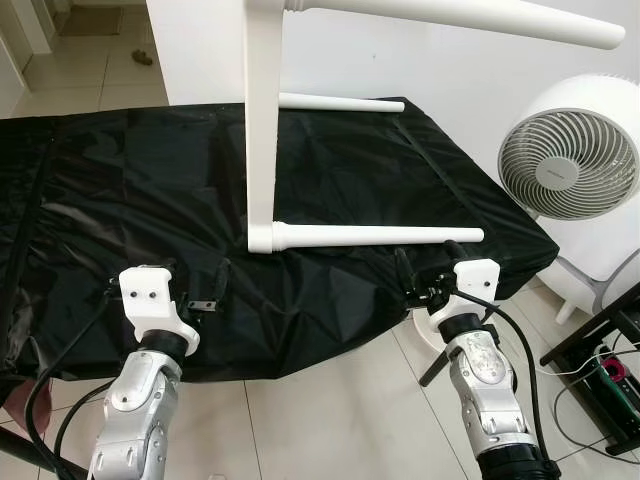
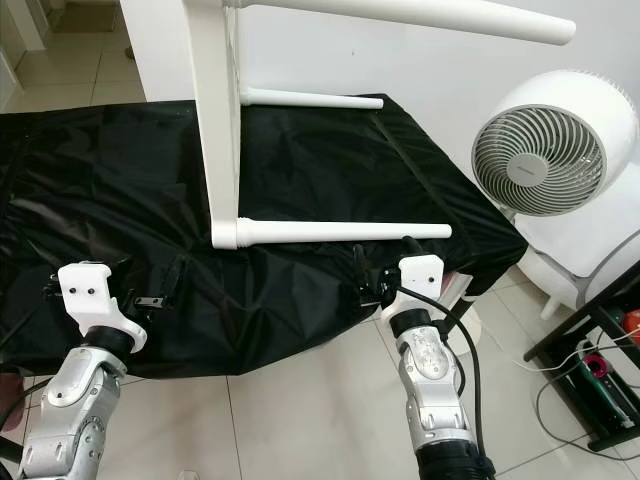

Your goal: Building children table

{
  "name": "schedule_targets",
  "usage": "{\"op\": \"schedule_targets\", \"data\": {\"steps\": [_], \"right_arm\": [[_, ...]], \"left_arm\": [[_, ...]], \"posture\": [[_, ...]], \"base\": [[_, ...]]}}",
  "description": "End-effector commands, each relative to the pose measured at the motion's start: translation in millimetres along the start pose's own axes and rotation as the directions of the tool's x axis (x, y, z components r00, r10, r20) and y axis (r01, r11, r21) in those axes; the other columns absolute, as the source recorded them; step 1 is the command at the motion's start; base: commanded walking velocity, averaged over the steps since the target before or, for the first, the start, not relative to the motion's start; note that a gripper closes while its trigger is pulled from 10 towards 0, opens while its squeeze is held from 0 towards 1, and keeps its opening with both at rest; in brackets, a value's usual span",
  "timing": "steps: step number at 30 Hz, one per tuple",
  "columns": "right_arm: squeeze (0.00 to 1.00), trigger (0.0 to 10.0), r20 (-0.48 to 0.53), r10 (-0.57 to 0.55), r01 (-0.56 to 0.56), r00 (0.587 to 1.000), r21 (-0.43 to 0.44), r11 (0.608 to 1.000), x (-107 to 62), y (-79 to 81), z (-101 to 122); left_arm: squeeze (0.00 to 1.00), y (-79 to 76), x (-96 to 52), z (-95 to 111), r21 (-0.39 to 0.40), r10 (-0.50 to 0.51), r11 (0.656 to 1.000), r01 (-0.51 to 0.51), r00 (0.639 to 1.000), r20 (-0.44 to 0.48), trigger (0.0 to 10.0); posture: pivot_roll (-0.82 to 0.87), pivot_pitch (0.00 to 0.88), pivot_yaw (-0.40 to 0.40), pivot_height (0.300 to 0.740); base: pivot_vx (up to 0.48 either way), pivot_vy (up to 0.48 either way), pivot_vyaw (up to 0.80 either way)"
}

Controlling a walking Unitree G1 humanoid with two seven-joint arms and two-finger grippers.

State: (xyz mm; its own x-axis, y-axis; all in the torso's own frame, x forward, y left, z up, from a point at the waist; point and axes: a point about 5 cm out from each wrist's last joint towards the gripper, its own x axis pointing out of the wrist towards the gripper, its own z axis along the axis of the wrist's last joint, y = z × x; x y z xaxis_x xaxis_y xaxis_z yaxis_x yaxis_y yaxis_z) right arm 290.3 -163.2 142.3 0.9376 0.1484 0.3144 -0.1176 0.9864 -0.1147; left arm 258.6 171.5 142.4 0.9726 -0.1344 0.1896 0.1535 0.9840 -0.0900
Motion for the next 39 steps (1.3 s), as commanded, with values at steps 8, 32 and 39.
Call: {"op": "schedule_targets", "data": {"steps": [8,32,39], "right_arm": [[0.00,10.0,-0.023,-0.014,0.014,1.000,0.006,1.000,-3.0,-3.8,-1.7],[0.00,10.0,-0.027,-0.050,0.049,0.998,-0.022,0.999,-5.7,-13.3,-0.3],[0.00,10.0,-0.027,-0.048,0.047,0.999,-0.028,0.999,-3.9,-15.3,0.0]], "left_arm": [[0.00,1.2,1.9,-3.7,0.011,0.019,1.000,-0.019,0.999,-0.027,10.0],[0.00,1.9,6.0,1.7,0.002,0.020,1.000,-0.020,1.000,-0.010,10.0],[0.00,2.1,5.8,2.4,0.000,0.026,1.000,-0.026,1.000,-0.007,10.0]], "posture": [[0.05,0.000,-0.023,0.740],[0.05,0.000,-0.027,0.740],[0.05,0.000,-0.032,0.740]], "base": [[0.000,0.000,0.00],[0.000,0.000,0.00],[0.281,0.000,0.00]]}}
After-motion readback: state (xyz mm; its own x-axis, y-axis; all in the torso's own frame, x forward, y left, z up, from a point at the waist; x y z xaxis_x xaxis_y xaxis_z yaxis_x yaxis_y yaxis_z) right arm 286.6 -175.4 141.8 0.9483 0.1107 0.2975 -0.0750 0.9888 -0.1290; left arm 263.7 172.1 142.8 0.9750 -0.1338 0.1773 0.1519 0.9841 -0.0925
